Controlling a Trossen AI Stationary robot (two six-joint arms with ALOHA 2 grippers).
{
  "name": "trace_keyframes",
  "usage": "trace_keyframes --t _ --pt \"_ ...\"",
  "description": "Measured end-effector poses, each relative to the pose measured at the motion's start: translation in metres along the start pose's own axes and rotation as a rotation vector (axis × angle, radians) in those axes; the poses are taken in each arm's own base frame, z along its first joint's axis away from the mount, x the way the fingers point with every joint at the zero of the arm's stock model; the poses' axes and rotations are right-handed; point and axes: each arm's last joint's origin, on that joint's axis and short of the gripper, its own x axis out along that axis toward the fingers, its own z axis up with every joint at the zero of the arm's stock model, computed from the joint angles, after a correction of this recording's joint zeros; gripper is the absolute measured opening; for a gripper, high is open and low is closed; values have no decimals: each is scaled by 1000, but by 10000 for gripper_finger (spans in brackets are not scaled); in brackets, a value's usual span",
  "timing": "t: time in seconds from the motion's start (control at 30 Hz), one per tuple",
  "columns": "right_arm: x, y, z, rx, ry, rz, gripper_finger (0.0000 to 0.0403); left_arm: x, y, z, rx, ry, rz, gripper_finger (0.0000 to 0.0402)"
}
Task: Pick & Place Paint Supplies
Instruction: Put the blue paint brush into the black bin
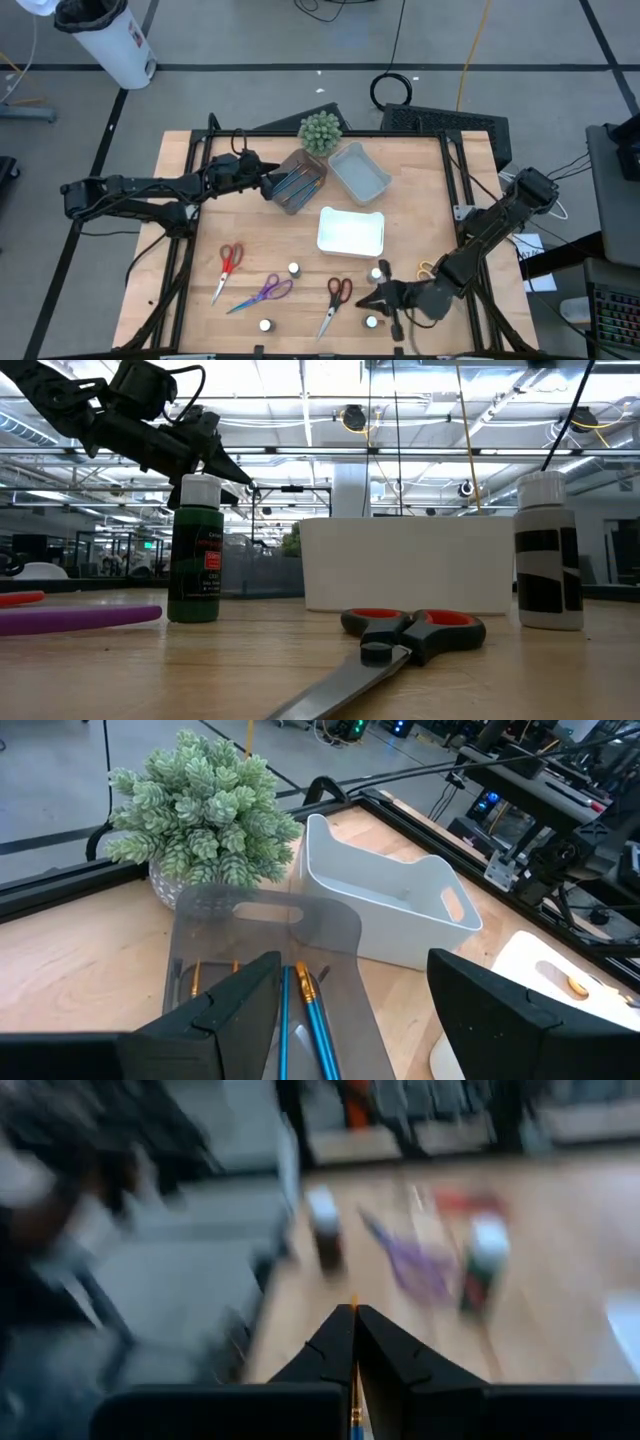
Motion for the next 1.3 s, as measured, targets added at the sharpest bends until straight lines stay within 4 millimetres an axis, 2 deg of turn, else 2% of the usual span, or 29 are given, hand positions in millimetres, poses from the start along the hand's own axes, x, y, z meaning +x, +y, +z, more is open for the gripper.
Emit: trace_keyframes --t 0.17,0.33,0.47,0.67,0.8,0.93,1.07,1.3 --pt "0 3 32 -72 -260 95 0 0 0 0 -3 -1 -1 257" --pt "10 -12 51 -167 -413 202 0 0 -1 2 -71 -18 -9 257" --pt "19 -41 56 -194 -472 230 0 0 -1 3 -111 -29 -11 257" --pt "23 -94 57 -222 -596 241 0 0 -3 2 -85 -15 -34 257" --pt "22 -129 47 -202 -621 205 0 0 -5 0 -48 -4 -42 257" --pt "11 -159 38 -171 -684 143 0 -1 -9 -3 10 8 -63 257" --pt "-11 -182 29 -169 -735 98 0 -1 -13 -4 47 15 -81 257" --pt "-54 -207 24 -179 -795 -19 0 -2 -17 1 92 -58 -94 257"
